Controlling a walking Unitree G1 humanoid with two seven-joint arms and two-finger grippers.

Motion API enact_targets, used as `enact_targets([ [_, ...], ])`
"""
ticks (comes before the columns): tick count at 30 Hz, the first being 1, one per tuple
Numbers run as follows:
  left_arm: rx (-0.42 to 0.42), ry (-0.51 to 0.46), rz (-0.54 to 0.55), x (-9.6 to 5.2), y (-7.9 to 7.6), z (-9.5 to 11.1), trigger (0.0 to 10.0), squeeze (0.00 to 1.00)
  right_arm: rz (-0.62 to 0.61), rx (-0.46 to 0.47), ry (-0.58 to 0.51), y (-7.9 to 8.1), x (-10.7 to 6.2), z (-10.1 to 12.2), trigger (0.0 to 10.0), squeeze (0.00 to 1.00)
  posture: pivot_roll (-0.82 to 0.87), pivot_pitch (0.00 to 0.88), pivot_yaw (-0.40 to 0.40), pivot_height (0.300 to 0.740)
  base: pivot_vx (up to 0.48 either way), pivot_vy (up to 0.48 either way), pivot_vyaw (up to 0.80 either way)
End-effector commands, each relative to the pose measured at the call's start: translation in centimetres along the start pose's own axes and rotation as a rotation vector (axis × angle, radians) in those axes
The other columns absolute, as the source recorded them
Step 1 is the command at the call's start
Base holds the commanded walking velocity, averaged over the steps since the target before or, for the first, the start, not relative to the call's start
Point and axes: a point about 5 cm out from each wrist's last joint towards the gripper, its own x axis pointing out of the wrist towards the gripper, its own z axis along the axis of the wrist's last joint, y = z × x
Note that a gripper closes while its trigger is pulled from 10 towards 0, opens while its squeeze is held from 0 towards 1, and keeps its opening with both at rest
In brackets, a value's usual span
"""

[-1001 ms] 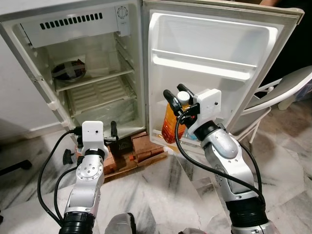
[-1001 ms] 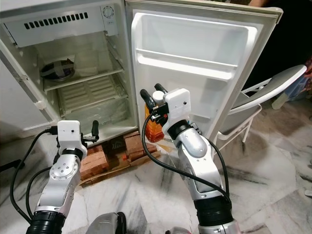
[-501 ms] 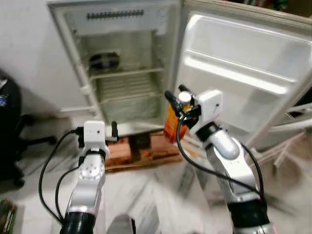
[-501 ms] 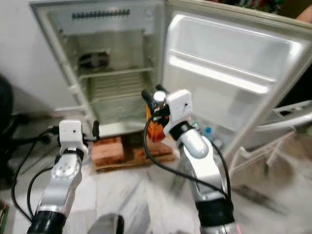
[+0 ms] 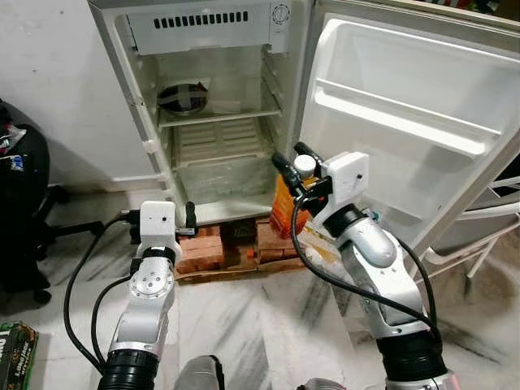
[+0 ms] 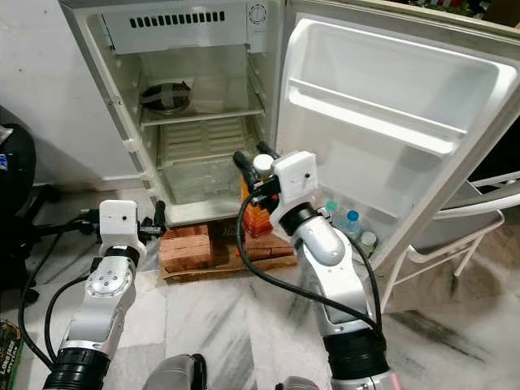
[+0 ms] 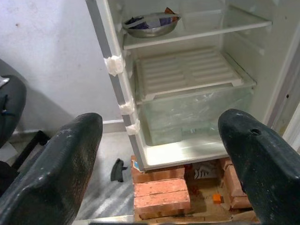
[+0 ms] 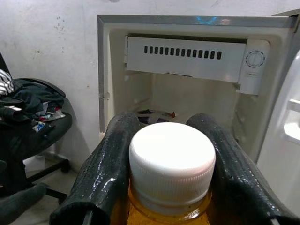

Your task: Restocking fridge

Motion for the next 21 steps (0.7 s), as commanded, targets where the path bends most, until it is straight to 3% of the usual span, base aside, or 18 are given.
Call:
enact_targets([
  [1, 0.005, -0.004, -0.004, 0.16, 0.08, 0.12, 10.0, 0.0, 0.01, -0.017, -0.047, -0.01, 0.24, 0.92, 10.0, 0.0, 0.02, 0.043, -0.013, 0.74, 0.0, 0.0, 0.0],
  [6, 0.001, -0.034, -0.045, 0.04, -0.32, 0.36, 10.0, 0.0, 0.014, -0.02, -0.047, 0.01, 0.24, 0.93, 10.0, 0.0, 0.02, 0.042, -0.014, 0.74, 0.096, 0.0, 0.0],
  [21, 0.006, -0.052, -0.071, -0.07, -0.45, 0.5, 10.0, 0.0, -0.025, -0.046, -0.024, -0.44, -0.25, 0.24, 10.0, 0.0, 0.02, 0.048, -0.013, 0.74, 0.407, 0.032, 0.0],
])
